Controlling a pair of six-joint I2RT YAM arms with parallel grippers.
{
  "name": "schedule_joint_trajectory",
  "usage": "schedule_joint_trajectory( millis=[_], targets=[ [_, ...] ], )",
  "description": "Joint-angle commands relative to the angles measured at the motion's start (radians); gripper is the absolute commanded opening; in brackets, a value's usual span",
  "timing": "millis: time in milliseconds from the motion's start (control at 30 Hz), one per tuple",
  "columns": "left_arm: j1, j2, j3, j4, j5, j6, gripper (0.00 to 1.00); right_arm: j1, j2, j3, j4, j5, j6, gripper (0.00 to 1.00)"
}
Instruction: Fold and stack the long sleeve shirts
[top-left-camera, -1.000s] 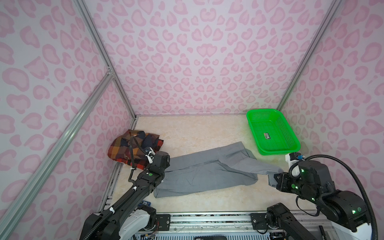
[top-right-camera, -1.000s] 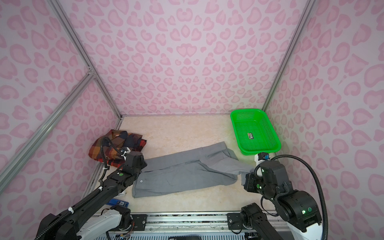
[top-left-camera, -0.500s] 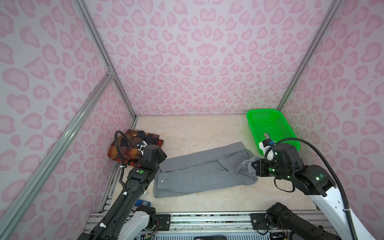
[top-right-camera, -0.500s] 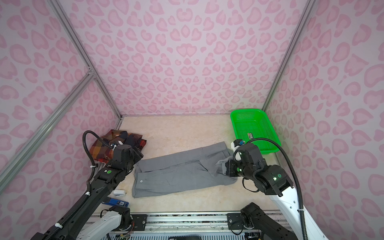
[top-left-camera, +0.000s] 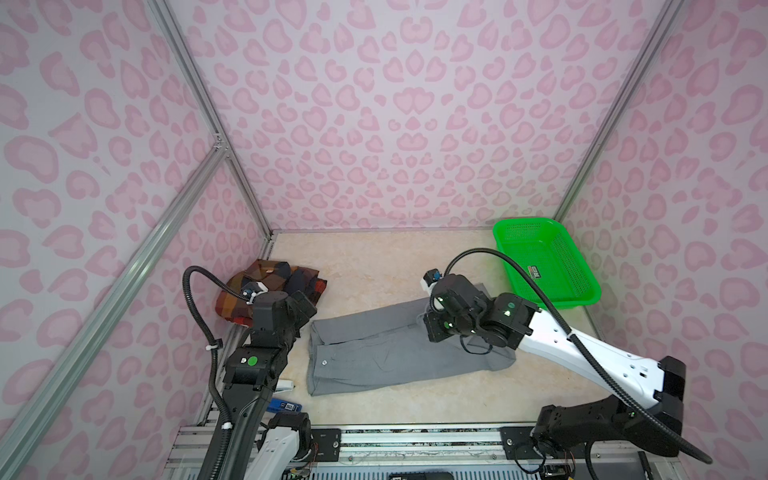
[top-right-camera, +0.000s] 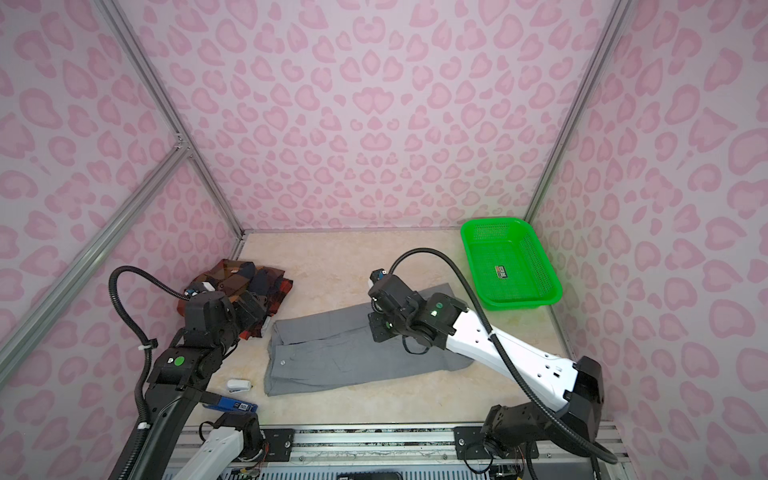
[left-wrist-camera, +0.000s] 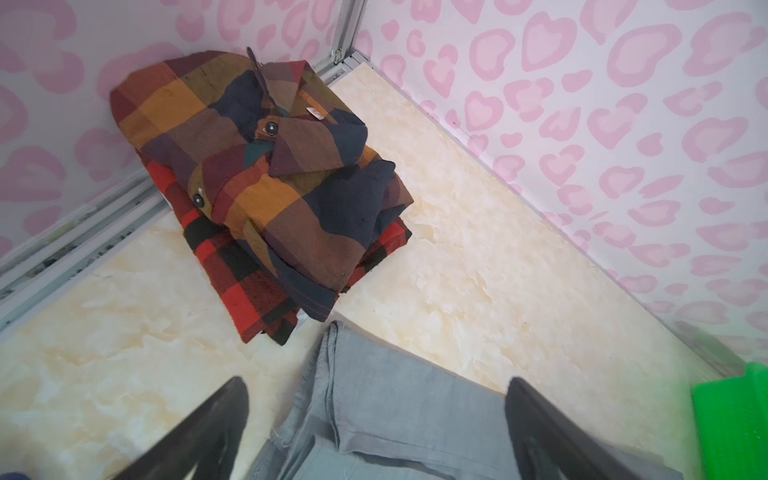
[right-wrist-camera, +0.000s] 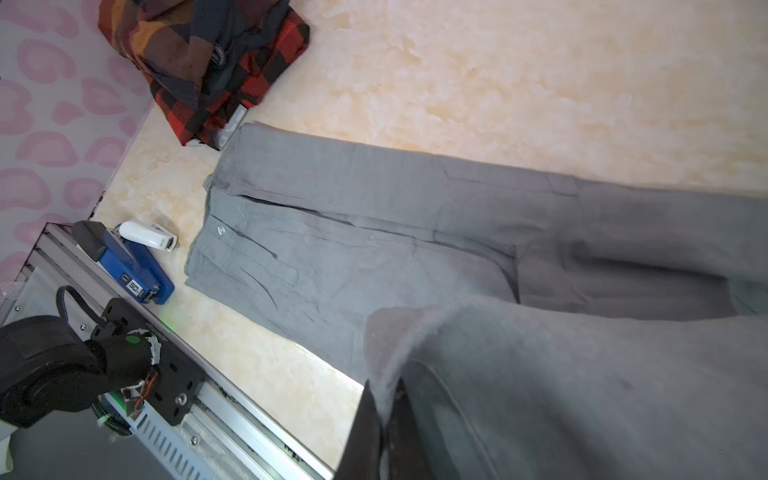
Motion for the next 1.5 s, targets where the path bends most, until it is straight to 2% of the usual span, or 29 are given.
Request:
schedule_joint_trajectory(
  millis=[0, 233, 433, 733, 1067, 1200, 1467],
  targets=[
    [0.014, -0.026, 0.017, -0.063, -0.008, 0.047, 0.98, 0.049, 0.11, 0.07, 0.048, -0.029, -0.043, 0.0],
    [0.028, -0.055, 0.013, -0.082, -0.015, 0.065, 0.98, 0.126, 0.337, 0.216, 0.066, -0.122, -0.058, 0.0],
    [0.035, -0.049, 0.007, -0.08, -0.024, 0.077, 0.98, 0.141, 0.523, 0.368, 0.024, -0.198, -0.069, 0.0],
    [0.042, -0.043, -0.028, -0.069, 0.0, 0.076, 0.98, 0.137, 0.663, 0.508, -0.014, -0.221, -0.09, 0.0],
    [0.044, -0.036, -0.043, -0.064, 0.008, 0.079, 0.98, 0.15, 0.824, 0.664, -0.058, -0.296, -0.089, 0.0],
    [0.046, -0.035, -0.043, -0.066, 0.019, 0.078, 0.98, 0.157, 0.851, 0.711, -0.075, -0.308, -0.088, 0.08],
    [0.046, -0.026, -0.05, -0.074, 0.068, 0.068, 0.98, 0.134, 0.798, 0.713, -0.069, -0.334, -0.078, 0.42]
  ],
)
